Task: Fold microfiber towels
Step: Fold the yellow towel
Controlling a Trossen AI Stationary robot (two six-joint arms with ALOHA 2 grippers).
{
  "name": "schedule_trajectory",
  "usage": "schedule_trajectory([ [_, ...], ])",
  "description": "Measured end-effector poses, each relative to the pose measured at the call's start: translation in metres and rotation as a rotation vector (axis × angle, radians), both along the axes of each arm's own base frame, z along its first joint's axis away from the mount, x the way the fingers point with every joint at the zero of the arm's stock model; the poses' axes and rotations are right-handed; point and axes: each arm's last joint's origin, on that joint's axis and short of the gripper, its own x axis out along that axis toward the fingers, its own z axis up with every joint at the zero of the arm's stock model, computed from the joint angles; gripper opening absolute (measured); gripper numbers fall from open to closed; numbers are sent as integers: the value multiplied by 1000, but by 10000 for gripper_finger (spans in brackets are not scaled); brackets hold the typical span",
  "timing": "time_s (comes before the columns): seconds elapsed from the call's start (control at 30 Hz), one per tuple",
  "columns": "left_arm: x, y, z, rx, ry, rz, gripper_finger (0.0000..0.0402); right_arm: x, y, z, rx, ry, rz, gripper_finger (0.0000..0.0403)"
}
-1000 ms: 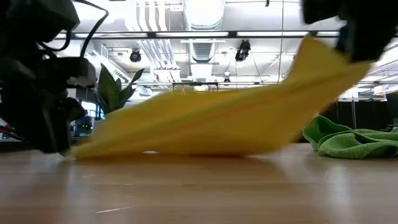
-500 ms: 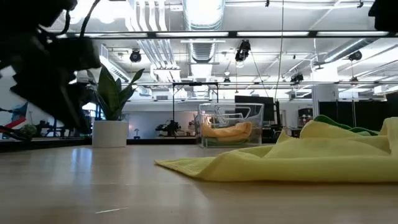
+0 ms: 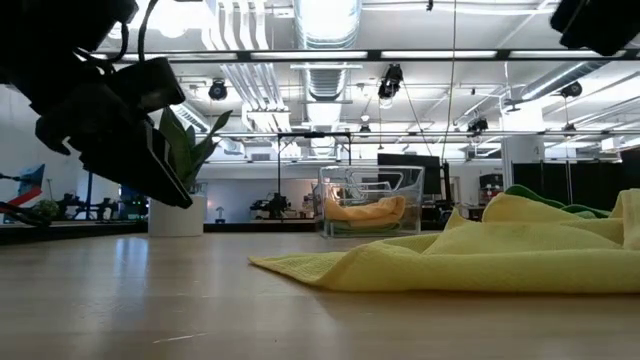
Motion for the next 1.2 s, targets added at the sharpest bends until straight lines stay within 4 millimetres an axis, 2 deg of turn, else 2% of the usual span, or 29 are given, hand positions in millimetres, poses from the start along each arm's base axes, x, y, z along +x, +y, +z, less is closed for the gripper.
schedule_trajectory([
  [0.07,2,-1,-1,-3,-8,-1,175,3,-5,-1,-19,24,18,136],
  [0.17,4,-1,-3,-4,-10,0,175,7,-19,-11,7,156,54,132],
  [0.43,7,-3,-10,1,4,-1,175,22,-46,-38,25,372,434,135],
  [0.6,9,-4,-14,4,12,-1,175,30,-57,-54,-6,417,520,136],
  [0.73,9,-4,-14,5,14,-1,175,37,-58,-64,-6,429,585,137],
  [0.87,9,-4,-14,2,8,-1,175,44,-50,-74,33,438,650,139],
  [1.2,10,-4,-12,-5,-9,-1,175,73,-31,-73,-35,370,801,130],
])
